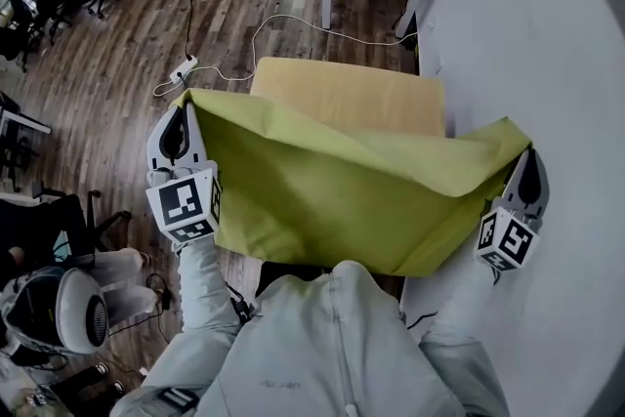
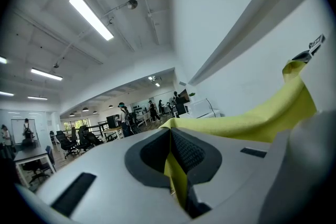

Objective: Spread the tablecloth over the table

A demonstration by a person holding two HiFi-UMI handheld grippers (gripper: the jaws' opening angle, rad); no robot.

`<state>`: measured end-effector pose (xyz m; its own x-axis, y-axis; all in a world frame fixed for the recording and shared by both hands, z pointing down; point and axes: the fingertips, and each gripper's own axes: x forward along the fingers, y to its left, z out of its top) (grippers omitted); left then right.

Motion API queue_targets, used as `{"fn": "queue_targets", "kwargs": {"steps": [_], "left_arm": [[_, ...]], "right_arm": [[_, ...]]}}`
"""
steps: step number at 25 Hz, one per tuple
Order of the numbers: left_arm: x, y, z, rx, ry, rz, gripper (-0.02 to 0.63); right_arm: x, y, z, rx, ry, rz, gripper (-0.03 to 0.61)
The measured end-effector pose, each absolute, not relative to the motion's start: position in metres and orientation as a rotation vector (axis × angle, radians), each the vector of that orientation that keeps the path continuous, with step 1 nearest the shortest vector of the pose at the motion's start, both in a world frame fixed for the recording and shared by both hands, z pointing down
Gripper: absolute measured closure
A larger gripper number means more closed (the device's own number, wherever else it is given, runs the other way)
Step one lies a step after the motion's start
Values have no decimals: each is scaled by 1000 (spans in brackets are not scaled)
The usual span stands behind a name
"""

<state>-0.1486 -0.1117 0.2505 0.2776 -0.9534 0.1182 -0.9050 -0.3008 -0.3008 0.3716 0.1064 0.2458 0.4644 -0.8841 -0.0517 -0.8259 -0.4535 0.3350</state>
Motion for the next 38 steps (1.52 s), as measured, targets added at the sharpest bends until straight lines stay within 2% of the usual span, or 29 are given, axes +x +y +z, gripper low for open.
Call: {"fn": "queue_targets", "kwargs": {"steps": [14, 23, 38], "left_arm": [[-134, -145, 271, -2365, 1717, -498, 588], [-124, -217, 288, -2328, 1652, -545, 588], [-58, -359, 388, -2344, 1465, -737, 588]], "right_arm": [[370, 52, 263, 2339, -1468, -325, 557], [397, -21, 292, 2225, -1401, -337, 557], [459, -140, 368, 2054, -1359, -299, 557]]}}
